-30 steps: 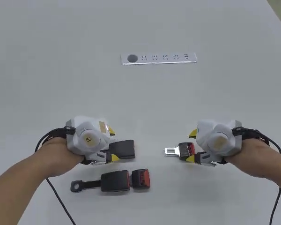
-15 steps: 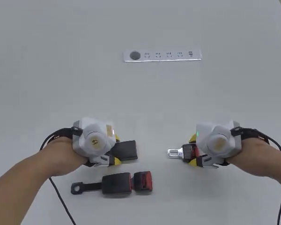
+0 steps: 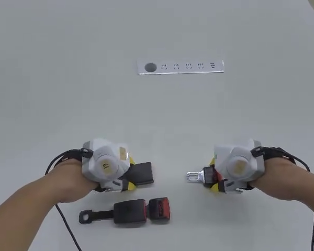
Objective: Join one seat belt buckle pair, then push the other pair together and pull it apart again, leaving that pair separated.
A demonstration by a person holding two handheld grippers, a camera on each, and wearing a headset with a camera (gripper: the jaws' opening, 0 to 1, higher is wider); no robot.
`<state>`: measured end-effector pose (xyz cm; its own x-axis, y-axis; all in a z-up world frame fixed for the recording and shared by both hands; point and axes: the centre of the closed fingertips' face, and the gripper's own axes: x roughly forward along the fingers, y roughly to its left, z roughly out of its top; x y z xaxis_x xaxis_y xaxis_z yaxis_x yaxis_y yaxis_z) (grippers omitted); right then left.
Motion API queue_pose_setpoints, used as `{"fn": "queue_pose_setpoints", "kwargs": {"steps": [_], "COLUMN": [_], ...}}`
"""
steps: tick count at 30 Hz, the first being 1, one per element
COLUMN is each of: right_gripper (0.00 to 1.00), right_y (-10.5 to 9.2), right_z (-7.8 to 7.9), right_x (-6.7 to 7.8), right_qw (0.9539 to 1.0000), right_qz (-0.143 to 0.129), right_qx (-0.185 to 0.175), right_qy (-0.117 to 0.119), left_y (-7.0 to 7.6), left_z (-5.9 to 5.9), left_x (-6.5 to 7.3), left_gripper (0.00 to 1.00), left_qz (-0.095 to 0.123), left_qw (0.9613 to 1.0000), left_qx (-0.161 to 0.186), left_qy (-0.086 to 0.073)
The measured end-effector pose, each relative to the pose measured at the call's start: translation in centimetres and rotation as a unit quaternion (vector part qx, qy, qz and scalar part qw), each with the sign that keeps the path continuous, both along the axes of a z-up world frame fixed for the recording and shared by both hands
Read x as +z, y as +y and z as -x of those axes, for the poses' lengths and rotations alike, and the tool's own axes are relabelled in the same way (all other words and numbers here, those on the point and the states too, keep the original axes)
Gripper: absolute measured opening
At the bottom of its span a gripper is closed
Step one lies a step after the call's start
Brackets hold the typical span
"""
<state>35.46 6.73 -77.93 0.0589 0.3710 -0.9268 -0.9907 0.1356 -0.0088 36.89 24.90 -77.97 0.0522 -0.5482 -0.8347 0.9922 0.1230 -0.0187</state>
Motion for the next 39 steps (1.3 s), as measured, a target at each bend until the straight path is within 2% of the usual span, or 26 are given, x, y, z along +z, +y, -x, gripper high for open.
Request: {"fn": "queue_pose_setpoints", "kwargs": {"steps": [5, 9, 14, 17, 22, 31, 39], "right_gripper": [0.32, 0.32, 0.32, 0.32, 0.32, 0.32, 0.32], "right_y": [0.2, 0.4, 0.5, 0.8, 2.2, 5.7, 8.7], "right_z": [-0.1, -0.1, -0.3, -0.4, -0.9, -1.0, -0.8], "right_x": [-0.2, -0.2, -0.2, -0.2, -0.2, -0.1, -0.2], "right_qw": [0.9998, 0.9997, 0.9998, 0.9998, 0.9999, 0.9991, 0.9978], "right_qz": [0.015, 0.018, 0.016, 0.013, -0.006, -0.040, -0.063], "right_qx": [0.014, 0.016, 0.012, 0.012, 0.005, -0.004, 0.011], "right_qy": [0.002, 0.002, 0.002, -0.004, -0.010, -0.013, -0.017], "left_y": [-0.2, -0.3, -0.3, -0.3, -0.3, -0.3, -0.2], "left_z": [0.1, 0.1, 0.2, 0.2, 0.2, 0.2, 0.2], "left_x": [0.0, 0.0, 0.0, 0.1, 0.2, 0.1, 0.2], "left_gripper": [0.33, 0.33, 0.33, 0.33, 0.33, 0.33, 0.33], "left_qz": [-0.016, -0.036, -0.047, -0.045, -0.041, -0.040, -0.035], "left_qw": [0.9997, 0.9989, 0.9981, 0.9983, 0.9985, 0.9988, 0.9992], "left_qx": [-0.016, -0.030, -0.039, -0.037, -0.035, -0.028, -0.018], "left_qy": [0.000, -0.002, -0.002, -0.002, -0.003, -0.002, -0.003]}}
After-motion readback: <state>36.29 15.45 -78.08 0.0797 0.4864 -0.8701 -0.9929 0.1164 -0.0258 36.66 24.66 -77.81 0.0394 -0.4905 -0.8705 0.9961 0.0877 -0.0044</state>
